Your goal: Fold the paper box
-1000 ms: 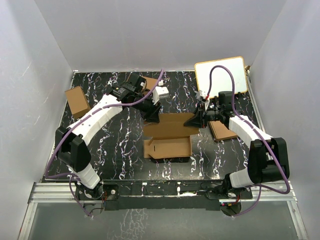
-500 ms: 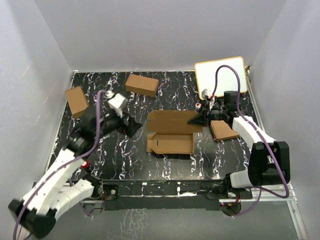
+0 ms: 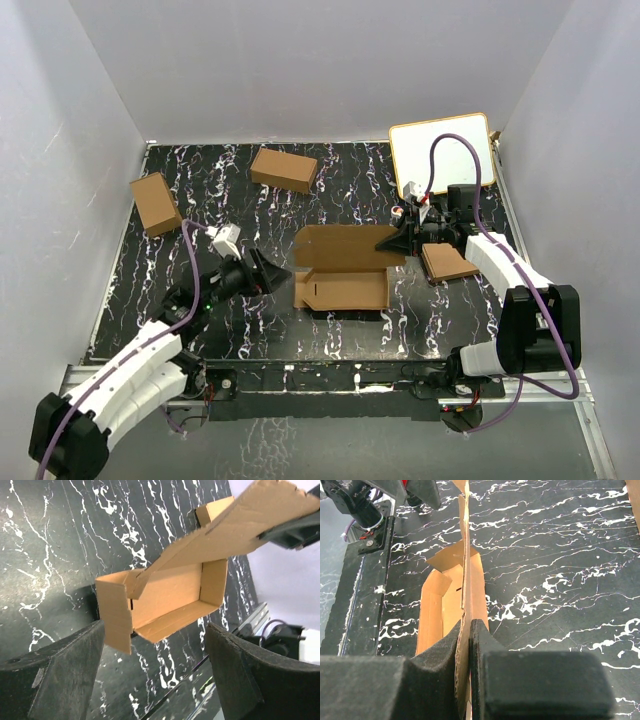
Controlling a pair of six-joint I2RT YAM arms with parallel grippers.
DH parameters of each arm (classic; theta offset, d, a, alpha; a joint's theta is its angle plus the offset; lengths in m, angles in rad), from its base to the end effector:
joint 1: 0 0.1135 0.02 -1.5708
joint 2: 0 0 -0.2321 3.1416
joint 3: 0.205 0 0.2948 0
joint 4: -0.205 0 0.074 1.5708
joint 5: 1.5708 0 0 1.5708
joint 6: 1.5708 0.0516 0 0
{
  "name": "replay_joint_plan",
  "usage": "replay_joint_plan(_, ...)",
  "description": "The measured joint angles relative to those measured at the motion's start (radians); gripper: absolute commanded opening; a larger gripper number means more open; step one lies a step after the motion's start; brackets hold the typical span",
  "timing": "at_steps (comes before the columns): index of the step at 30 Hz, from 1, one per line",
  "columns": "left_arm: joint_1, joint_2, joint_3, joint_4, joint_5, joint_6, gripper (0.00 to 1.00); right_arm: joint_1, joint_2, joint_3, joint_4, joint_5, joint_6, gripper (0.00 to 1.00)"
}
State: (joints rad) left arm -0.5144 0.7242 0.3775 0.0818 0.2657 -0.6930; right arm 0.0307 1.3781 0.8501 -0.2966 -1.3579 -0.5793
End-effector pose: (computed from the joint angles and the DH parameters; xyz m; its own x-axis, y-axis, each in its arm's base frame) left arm 0.2175 -0.1385 0.1932 -0.6196 -0.3579 -0.6986 0.3894 0.6326 -0.6694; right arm 0.3110 0.0600 0.1854 -0.2476 -0.1233 -0.9610 -0.9622 0.1474 0.2290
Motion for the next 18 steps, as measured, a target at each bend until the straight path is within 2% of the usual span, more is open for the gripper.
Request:
replay_joint_plan(5, -0.045, 0.116, 0.0, 0.085, -0.049, -0.097, 0.79, 0.0, -0.001, 0.0, -0.002, 0.0, -0.005, 0.08)
replay_joint_plan(11, -0.162, 0.274, 0.047, 0.017, -0.197, -0.137, 0.74, 0.0, -0.001, 0.0, -0.013, 0.0, -0.011, 0.08)
replay_joint_plan(15, -0.228, 0.357, 0.086, -0.006, -0.286, -0.145, 0.65, 0.0, -0.001, 0.0, -0.016, 0.0, -0.015, 0.08)
replay_joint_plan(18, -0.258, 0.407, 0.112, -0.031, -0.341, -0.142, 0.5, 0.0, -0.001, 0.0, -0.016, 0.0, -0.016, 0.08)
